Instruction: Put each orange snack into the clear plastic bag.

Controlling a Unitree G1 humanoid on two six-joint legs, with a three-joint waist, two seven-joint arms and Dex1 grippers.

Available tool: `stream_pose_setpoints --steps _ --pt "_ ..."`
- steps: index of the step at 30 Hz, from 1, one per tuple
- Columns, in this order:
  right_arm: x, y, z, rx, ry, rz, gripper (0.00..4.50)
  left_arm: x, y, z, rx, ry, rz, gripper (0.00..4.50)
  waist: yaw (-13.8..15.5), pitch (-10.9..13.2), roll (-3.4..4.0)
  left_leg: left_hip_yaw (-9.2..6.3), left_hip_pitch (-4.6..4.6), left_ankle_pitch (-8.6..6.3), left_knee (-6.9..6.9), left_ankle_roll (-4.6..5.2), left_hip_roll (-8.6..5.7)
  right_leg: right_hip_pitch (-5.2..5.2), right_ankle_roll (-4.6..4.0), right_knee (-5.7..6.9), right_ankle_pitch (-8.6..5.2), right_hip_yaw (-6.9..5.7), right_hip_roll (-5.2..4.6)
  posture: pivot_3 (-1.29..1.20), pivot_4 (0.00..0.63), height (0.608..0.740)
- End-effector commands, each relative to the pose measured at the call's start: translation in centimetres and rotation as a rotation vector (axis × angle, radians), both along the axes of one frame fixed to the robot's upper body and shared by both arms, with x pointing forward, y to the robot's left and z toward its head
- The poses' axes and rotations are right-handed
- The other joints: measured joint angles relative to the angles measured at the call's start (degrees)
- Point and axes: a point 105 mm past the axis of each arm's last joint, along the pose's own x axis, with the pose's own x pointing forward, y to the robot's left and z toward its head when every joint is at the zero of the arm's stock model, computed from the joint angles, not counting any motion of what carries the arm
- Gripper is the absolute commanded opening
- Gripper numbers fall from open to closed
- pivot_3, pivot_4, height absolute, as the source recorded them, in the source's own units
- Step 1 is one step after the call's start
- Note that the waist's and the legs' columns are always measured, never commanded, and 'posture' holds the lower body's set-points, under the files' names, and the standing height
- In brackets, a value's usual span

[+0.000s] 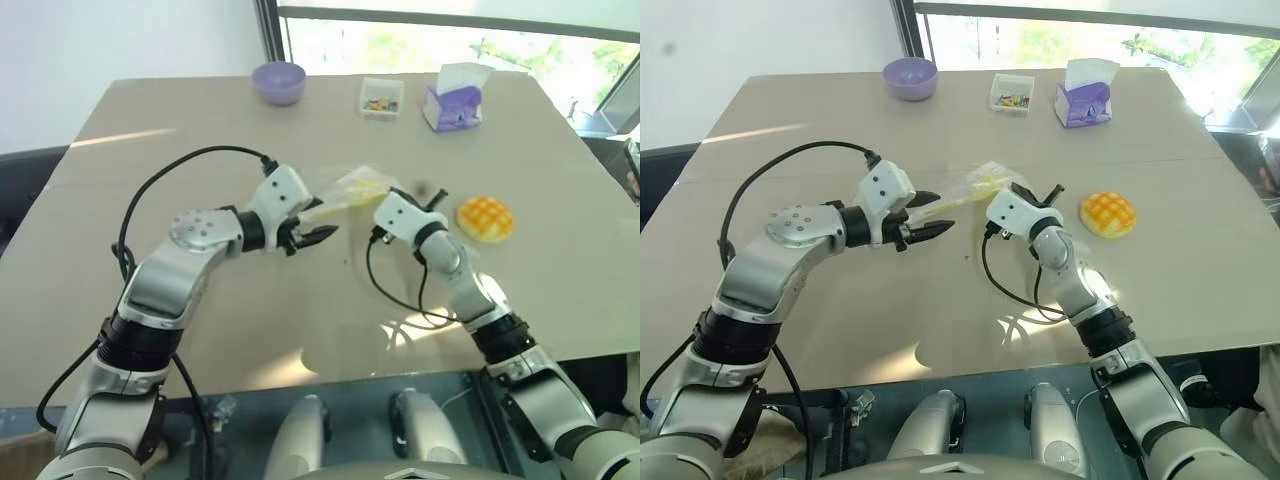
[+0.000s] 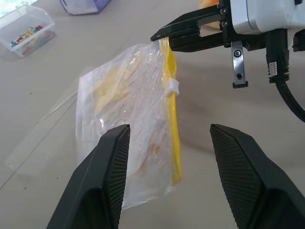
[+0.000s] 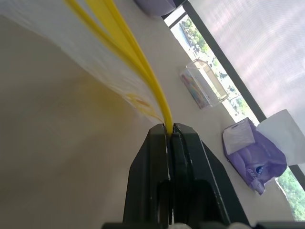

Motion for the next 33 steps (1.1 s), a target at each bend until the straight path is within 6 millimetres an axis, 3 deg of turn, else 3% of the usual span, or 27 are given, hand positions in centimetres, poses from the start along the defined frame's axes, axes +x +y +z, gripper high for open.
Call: stream_pose_setpoints --steps 1,6,9,14,22,23,28,31,33 --pt "0.2 0.5 1.3 0.005 -0.047 -0.008 0.0 0.7 0.2 1.7 -0.004 -0.049 -0.007 2.89 0.0 0.0 0.0 0.0 0.0 0.0 0.0 0.0 0.0 0.0 0.0 0.0 0.0 0.0 0.0 0.0 0.15 0.74" --pt "0.4 0.8 1.7 0.008 -0.06 -0.02 0.0 1.5 0.2 1.7 0.038 -0.057 -0.035 2.89 0.0 0.0 0.0 0.0 0.0 0.0 0.03 0.0 0.0 0.0 0.0 0.01 0.0 -0.01 0.01 0.0 0.15 0.74" --pt "0.3 0.9 1.8 0.006 -0.066 -0.024 0.0 1.8 0.0 1.8 0.049 -0.057 -0.059 2.19 0.0 0.0 0.0 0.01 0.0 0.0 0.02 0.0 0.0 0.0 0.0 0.0 0.0 0.0 0.01 0.0 0.15 0.74" --pt "0.2 0.8 1.8 0.004 -0.068 -0.028 0.0 1.9 -0.1 1.8 0.056 -0.064 -0.086 0.02 0.0 0.0 0.0 0.01 0.0 0.0 0.02 0.0 0.0 -0.01 0.0 0.01 0.0 0.0 0.01 0.0 0.15 0.74" --pt "0.1 0.7 2.1 0.061 -0.039 0.002 0.0 3.1 0.0 2.5 0.025 -0.205 -0.069 0.02 0.0 0.0 0.0 0.0 0.0 0.0 0.03 0.0 0.0 -0.01 0.0 0.02 0.0 0.0 0.01 0.0 0.15 0.74" --pt "-0.1 0.8 2.1 0.071 -0.027 0.02 0.61 3.3 0.0 2.6 0.017 -0.245 -0.069 0.0 0.0 0.0 0.0 0.0 0.0 0.0 0.03 0.0 0.0 0.0 0.0 0.02 0.0 -0.01 0.01 0.0 0.15 0.74" --pt "-1.5 0.5 2.7 0.155 -0.018 0.075 2.76 3.7 0.2 1.8 0.018 -0.353 -0.091 0.0 0.0 0.0 0.01 0.01 -0.01 0.0 0.03 0.0 0.0 -0.01 0.0 0.02 0.0 0.0 0.0 0.0 0.15 0.74" --pt "-2.9 0.0 2.9 0.216 0.036 0.142 2.59 3.8 -0.1 1.5 0.005 -0.383 -0.1 0.0 0.1 0.0 0.01 0.01 -0.02 0.0 0.04 0.0 0.0 0.0 0.0 0.01 0.01 0.0 0.0 0.0 0.15 0.74" --pt "-3.7 -0.5 2.8 0.207 0.061 0.156 1.78 3.8 -0.1 1.3 0.002 -0.388 -0.092 0.0 0.2 0.0 0.01 0.0 -0.02 0.0 0.05 0.01 -0.01 0.0 0.0 0.01 0.01 -0.01 -0.01 0.0 0.15 0.74"
